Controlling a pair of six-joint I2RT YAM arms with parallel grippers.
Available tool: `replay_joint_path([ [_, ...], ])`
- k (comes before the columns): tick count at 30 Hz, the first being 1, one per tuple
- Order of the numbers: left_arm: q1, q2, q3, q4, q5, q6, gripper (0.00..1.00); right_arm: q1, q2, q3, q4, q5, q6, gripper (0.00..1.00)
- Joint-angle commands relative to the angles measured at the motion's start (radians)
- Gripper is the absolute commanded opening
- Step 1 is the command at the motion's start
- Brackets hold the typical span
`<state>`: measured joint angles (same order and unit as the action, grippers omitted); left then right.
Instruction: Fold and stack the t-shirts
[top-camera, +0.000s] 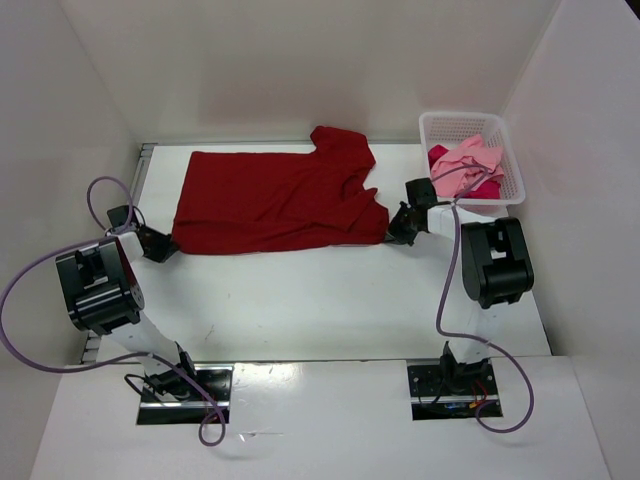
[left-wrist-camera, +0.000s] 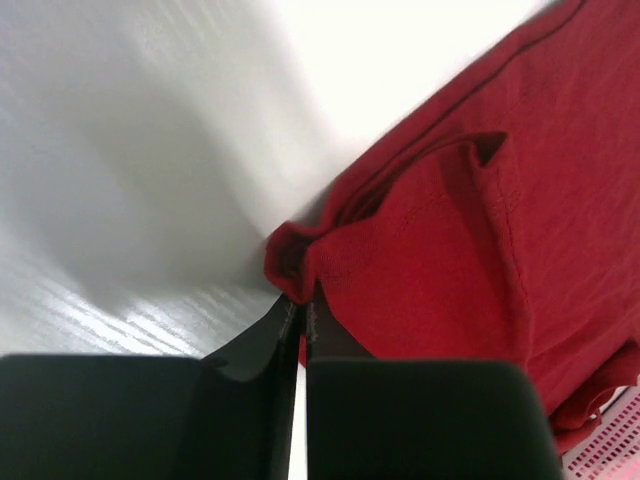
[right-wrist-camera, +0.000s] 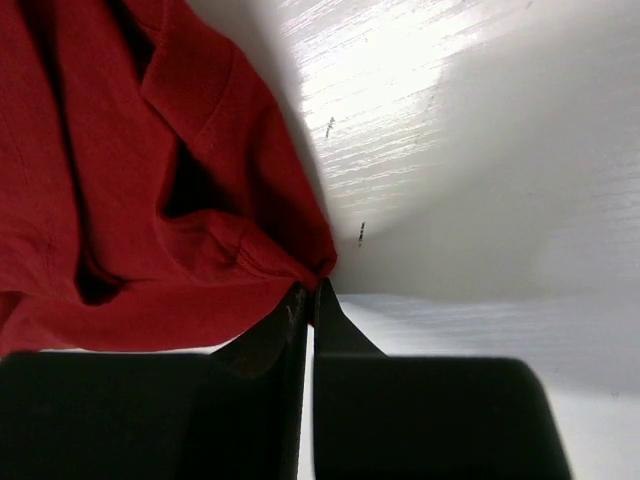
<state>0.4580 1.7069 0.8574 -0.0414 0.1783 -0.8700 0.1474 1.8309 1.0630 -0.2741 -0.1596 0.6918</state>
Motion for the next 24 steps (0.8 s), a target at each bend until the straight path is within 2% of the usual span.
replay_joint_path([
  [1,0.007,0.03,0.026,-0.006,-0.008,0.014,0.02,0.009,-0.056,0.014,-0.017,0.103,0.008,0.01],
  [6,0.007,-0.039,-0.032,-0.035,0.001,0.035,0.0,-0.022,-0.174,-0.047,-0.146,0.094,0.008,0.01],
  [13,0.007,-0.186,-0.093,-0.215,0.01,0.124,0.0,-0.095,-0.36,-0.173,-0.316,0.104,-0.032,0.01],
  [16,0.007,-0.253,-0.103,-0.307,0.03,0.138,0.0,-0.104,-0.462,-0.173,-0.376,0.069,-0.017,0.01],
  [20,0.007,-0.348,-0.141,-0.39,0.021,0.147,0.01,-0.115,-0.502,-0.163,-0.479,0.015,-0.015,0.01],
  [22,0.007,-0.371,-0.155,-0.39,0.045,0.126,0.08,-0.124,-0.559,-0.187,-0.523,0.003,-0.015,0.02],
  [23,0.007,-0.371,-0.155,-0.39,0.059,0.115,0.2,-0.124,-0.576,-0.187,-0.534,-0.006,-0.015,0.03],
  [24,0.007,-0.371,-0.165,-0.39,0.084,0.115,0.28,-0.124,-0.591,-0.187,-0.545,-0.006,-0.015,0.11],
])
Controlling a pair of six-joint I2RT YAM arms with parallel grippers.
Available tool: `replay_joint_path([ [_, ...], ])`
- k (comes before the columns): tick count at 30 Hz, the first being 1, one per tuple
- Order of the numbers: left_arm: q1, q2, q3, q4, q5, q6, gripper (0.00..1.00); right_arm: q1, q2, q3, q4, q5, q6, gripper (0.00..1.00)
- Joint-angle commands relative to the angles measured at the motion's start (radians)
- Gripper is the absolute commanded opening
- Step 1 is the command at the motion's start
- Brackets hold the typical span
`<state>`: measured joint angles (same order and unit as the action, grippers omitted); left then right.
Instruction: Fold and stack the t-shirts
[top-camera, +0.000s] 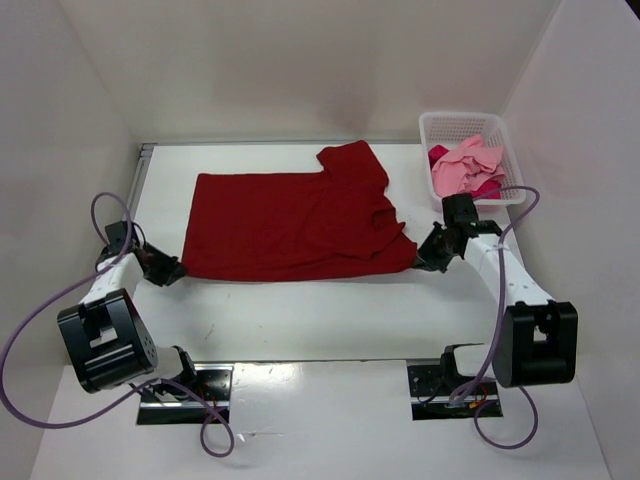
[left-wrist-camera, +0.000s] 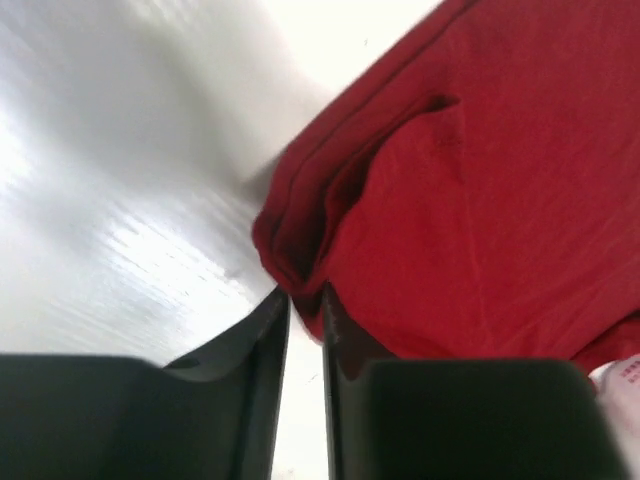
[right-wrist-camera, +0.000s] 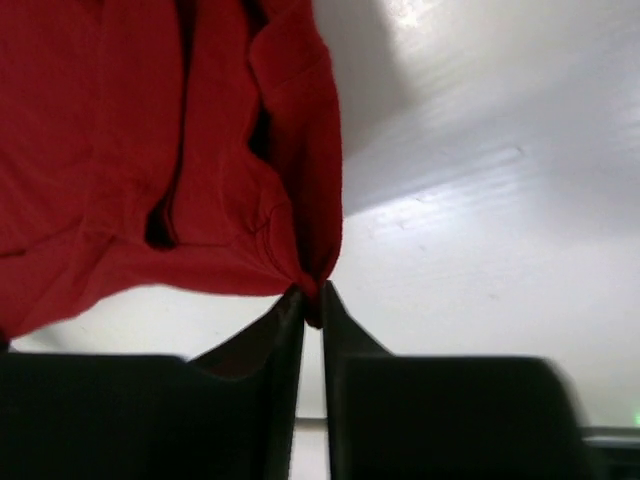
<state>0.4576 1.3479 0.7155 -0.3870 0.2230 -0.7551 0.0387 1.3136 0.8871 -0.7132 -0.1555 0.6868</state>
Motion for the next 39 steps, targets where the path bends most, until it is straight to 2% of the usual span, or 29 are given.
replay_joint_path([
  [1,0.016,-0.012,-0.024,-0.044,0.051,-0.009,0.38,-0.016,-0.097,-0.011,-0.12,-0.01,-0.01,0.19],
  [2,0.016,-0.012,-0.024,-0.044,0.061,-0.009,0.49,-0.016,-0.097,-0.011,-0.12,-0.01,-0.01,0.28],
  [3,0.016,-0.012,-0.011,-0.044,0.061,-0.009,0.69,-0.016,-0.106,-0.011,-0.13,-0.021,-0.024,0.44],
  [6,0.016,-0.032,0.034,-0.062,0.038,0.017,1.0,-0.016,-0.106,0.038,-0.141,-0.021,-0.053,0.55],
  [9,0.016,-0.052,0.044,-0.038,0.038,0.039,1.0,-0.016,-0.079,0.084,-0.131,-0.025,-0.079,0.56],
  [10,0.016,-0.052,0.044,-0.006,0.056,0.039,1.0,-0.016,-0.068,0.095,-0.106,-0.048,-0.095,0.5],
  [11,-0.019,-0.052,0.044,0.014,0.073,0.049,0.97,-0.016,-0.044,0.095,-0.059,-0.074,-0.095,0.42],
  [12,-0.04,-0.052,0.044,0.029,0.073,0.049,0.88,0.003,-0.024,0.095,-0.04,-0.091,-0.095,0.33],
  [13,-0.066,-0.052,0.044,0.054,0.073,0.049,0.73,0.024,-0.001,0.095,-0.02,-0.111,-0.095,0.15],
  [15,-0.132,-0.043,0.056,0.054,0.035,0.049,0.4,0.101,0.067,0.095,0.053,-0.111,-0.076,0.03],
  [16,-0.148,-0.043,0.056,0.063,0.013,0.049,0.36,0.124,0.087,0.095,0.079,-0.111,-0.058,0.0],
  [19,-0.189,-0.02,0.087,0.088,-0.013,0.036,0.35,0.185,0.165,0.095,0.178,-0.111,-0.027,0.0],
  [21,-0.226,-0.006,0.113,0.111,-0.004,0.019,0.35,0.196,0.226,0.085,0.217,-0.111,-0.027,0.18],
  [22,-0.243,0.008,0.113,0.12,-0.004,0.004,0.35,0.196,0.24,0.085,0.231,-0.111,-0.027,0.36],
  [23,-0.263,0.023,0.113,0.129,-0.004,0.003,0.35,0.205,0.251,0.085,0.245,-0.111,-0.018,0.42],
  [25,-0.319,0.057,0.113,0.154,-0.004,-0.022,0.35,0.205,0.274,0.085,0.259,-0.111,-0.018,0.49],
  [29,-0.39,0.123,0.101,0.207,-0.013,-0.044,0.35,0.214,0.318,0.076,0.287,-0.111,-0.018,0.5],
  [39,-0.399,0.166,0.059,0.25,-0.068,-0.024,0.35,0.234,0.392,0.076,0.331,-0.134,-0.009,0.44],
])
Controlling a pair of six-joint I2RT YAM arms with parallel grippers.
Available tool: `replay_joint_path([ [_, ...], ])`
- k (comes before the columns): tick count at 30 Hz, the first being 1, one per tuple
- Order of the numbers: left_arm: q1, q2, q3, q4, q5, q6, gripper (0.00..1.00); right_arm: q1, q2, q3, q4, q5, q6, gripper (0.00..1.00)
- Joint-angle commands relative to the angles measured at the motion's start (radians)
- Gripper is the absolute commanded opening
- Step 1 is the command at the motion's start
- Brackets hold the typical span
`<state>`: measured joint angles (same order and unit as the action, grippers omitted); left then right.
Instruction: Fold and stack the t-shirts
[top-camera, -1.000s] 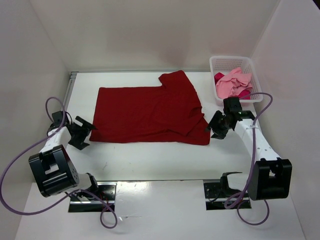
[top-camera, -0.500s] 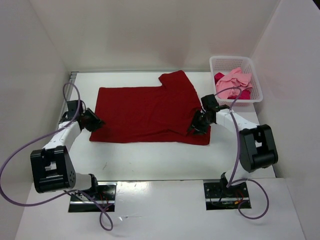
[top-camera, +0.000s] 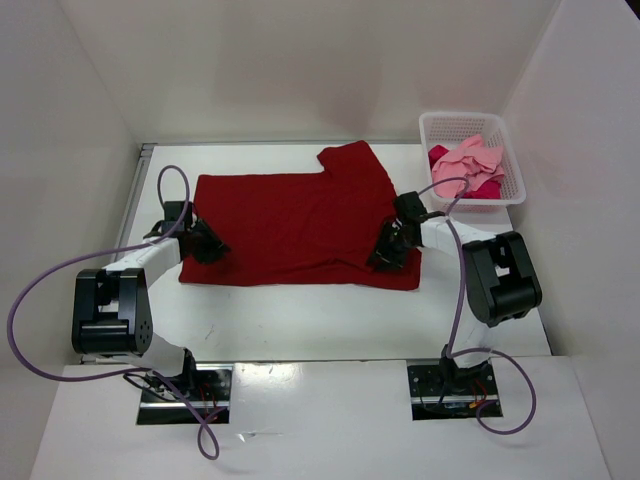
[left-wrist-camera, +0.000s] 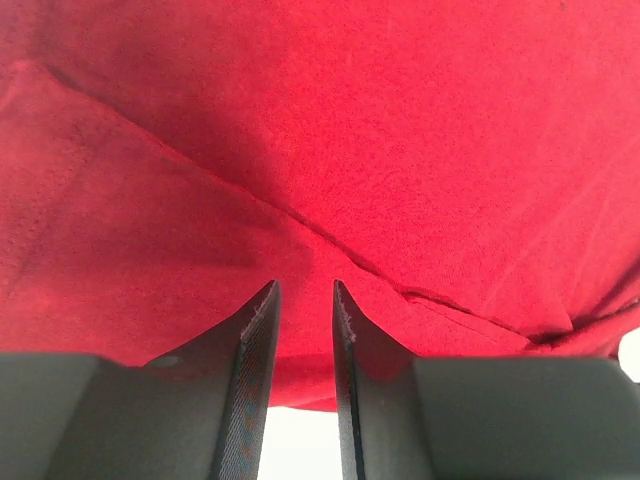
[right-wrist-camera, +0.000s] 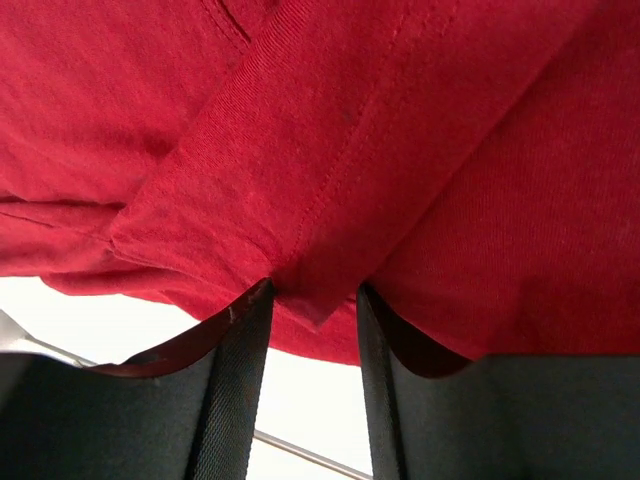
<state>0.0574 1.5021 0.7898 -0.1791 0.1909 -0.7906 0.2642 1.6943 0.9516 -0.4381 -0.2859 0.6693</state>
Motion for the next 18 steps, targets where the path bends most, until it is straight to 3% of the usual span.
replay_joint_path([
  [1,0.001,0.012,-0.015,0.043,-0.036,0.011,0.35,0.009,0.022,0.012,0.065,-0.004,0.009,0.42],
  [8,0.036,0.012,-0.027,0.043,-0.057,0.04,0.36,0.009,0.064,0.076,0.065,-0.041,0.0,0.15],
  [18,0.045,0.001,-0.027,0.043,-0.039,0.04,0.37,0.056,0.229,0.383,-0.011,-0.041,-0.01,0.15],
])
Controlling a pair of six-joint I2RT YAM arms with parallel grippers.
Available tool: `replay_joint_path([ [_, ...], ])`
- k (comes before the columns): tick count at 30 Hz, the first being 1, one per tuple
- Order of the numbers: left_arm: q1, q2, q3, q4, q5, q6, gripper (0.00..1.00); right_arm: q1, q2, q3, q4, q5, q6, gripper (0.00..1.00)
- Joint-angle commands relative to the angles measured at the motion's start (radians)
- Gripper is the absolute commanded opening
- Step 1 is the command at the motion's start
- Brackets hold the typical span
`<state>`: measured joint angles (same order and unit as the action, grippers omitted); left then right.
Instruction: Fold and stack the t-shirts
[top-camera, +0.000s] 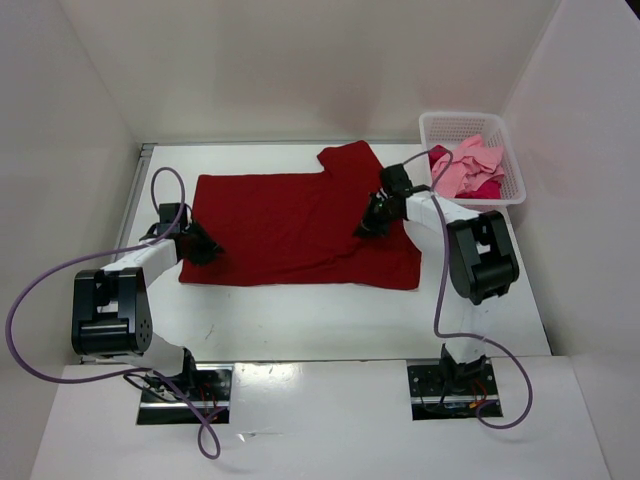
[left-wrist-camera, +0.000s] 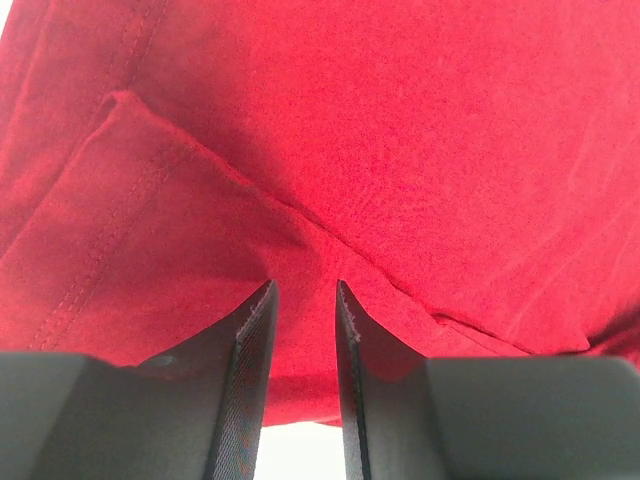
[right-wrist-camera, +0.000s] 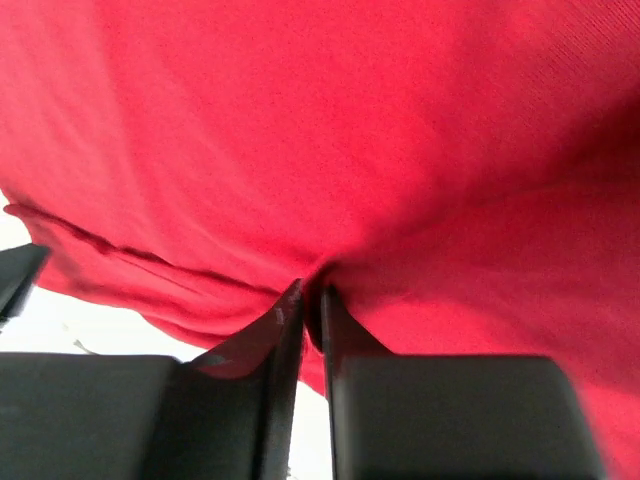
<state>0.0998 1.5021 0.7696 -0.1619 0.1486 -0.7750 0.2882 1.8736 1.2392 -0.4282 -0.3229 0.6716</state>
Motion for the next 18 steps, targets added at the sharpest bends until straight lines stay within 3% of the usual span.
replay_joint_path([
  [1,0.003,0.001,-0.007,0.025,0.003,0.025,0.37,0.043,0.065,0.136,-0.03,0.01,-0.012,0.2],
  [5,0.003,-0.017,0.014,0.016,0.012,0.016,0.37,0.043,0.125,0.212,-0.03,0.022,-0.012,0.28],
  [7,0.003,-0.028,0.025,0.016,0.034,0.007,0.37,0.043,0.125,0.232,-0.03,0.022,-0.012,0.45],
  [11,0.003,-0.075,0.045,-0.007,0.066,0.006,0.37,0.043,0.038,0.191,-0.041,0.047,-0.012,0.47],
  [14,-0.037,-0.109,0.054,-0.039,0.057,0.031,0.37,0.043,-0.079,0.085,-0.041,0.07,-0.012,0.38],
  [16,-0.07,-0.121,0.043,-0.05,0.057,0.031,0.37,0.043,-0.146,-0.013,-0.02,0.058,-0.012,0.19],
  [18,-0.138,-0.121,0.043,-0.05,0.043,0.031,0.37,0.052,-0.171,-0.108,-0.006,0.047,-0.012,0.07],
])
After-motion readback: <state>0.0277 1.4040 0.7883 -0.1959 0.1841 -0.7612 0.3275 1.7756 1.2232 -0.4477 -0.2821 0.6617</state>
